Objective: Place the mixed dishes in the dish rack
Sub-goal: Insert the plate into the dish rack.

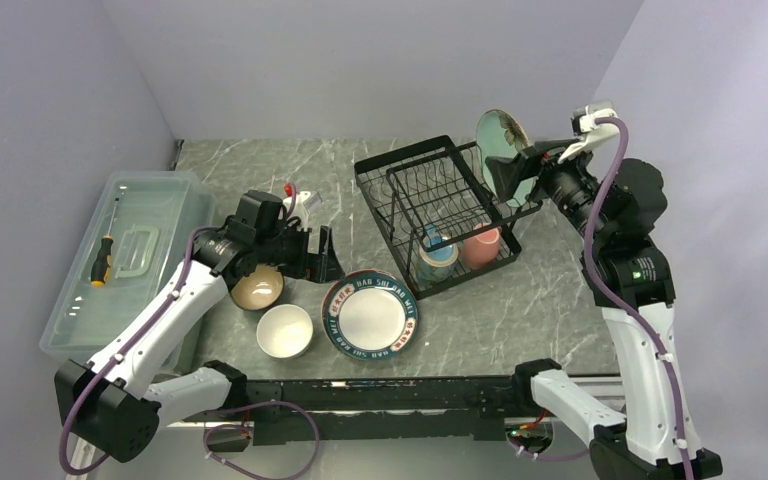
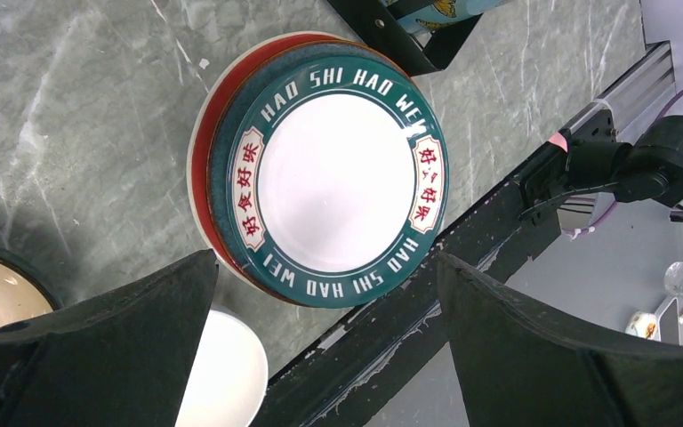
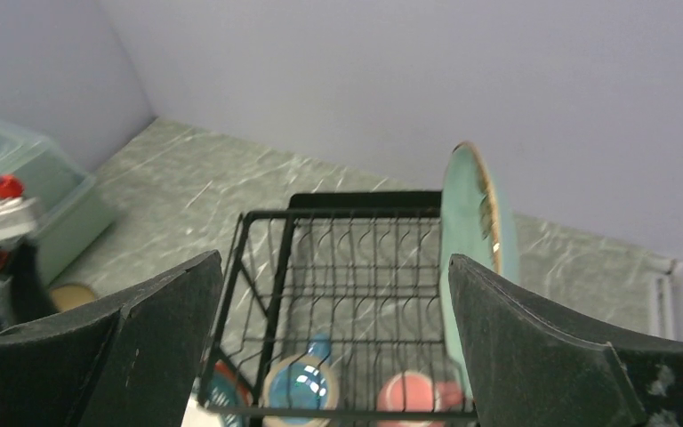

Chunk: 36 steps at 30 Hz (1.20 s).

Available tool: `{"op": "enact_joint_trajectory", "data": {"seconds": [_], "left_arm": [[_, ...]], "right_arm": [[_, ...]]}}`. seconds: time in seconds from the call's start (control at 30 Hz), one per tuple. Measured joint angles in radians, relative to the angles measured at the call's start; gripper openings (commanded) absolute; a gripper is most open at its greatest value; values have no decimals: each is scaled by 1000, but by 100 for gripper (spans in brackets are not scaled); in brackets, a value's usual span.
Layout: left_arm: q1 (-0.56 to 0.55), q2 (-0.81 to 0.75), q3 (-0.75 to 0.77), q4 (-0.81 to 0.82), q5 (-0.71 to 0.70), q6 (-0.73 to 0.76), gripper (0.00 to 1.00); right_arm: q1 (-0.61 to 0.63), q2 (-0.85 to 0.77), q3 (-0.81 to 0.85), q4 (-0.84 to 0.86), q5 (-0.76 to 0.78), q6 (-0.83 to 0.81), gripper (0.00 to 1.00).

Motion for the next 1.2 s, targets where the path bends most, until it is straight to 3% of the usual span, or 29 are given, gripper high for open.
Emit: {"op": "enact_joint_trajectory", "data": {"seconds": [0.23, 0.57, 0.73, 0.93, 1.2], "left_arm": [[0, 2, 0, -2, 0, 1, 99], [0, 29, 0, -5, -18, -6, 99], [0, 67, 0, -30, -51, -36, 99], [0, 65, -25, -37, -67, -108, 99], [0, 64, -120, -10, -68, -208, 95]], "right_arm": [[1, -55, -48, -122, -100, 78, 98], [2, -177, -154, -253, -202, 217, 84], [2, -220, -188, -315, -213, 287, 71], [2, -272, -353, -332, -241, 385, 61], [34, -289, -574, -321, -259, 487, 57]]}}
